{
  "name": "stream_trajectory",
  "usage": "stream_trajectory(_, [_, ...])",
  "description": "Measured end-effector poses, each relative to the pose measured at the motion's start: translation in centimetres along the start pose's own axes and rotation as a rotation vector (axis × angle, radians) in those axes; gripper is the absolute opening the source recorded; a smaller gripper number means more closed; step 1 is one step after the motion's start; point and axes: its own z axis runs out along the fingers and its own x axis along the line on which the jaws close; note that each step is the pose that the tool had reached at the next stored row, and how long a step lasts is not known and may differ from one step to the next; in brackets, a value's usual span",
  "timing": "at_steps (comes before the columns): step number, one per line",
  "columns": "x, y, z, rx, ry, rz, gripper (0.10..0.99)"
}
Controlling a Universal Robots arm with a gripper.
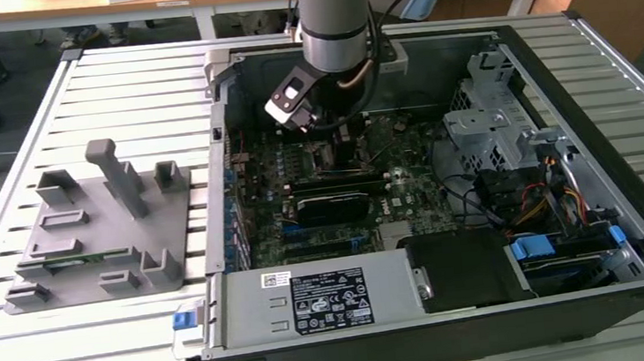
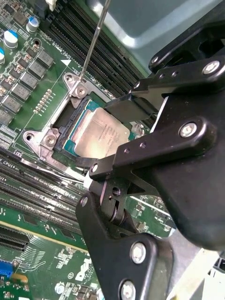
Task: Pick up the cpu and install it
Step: 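Place the cpu into insertion slot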
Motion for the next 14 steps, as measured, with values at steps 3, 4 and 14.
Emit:
stream_trajectory(3, [0.00,-0.01,0.17,0.000,0.0000,0.001,0.541])
stream_trajectory(4, [0.00,-0.01,0.21,0.000,-0.0001,0.001,0.541])
stream_trajectory(14, [0.02,-0.02,0.52,0.000,-0.0023,0.001,0.541])
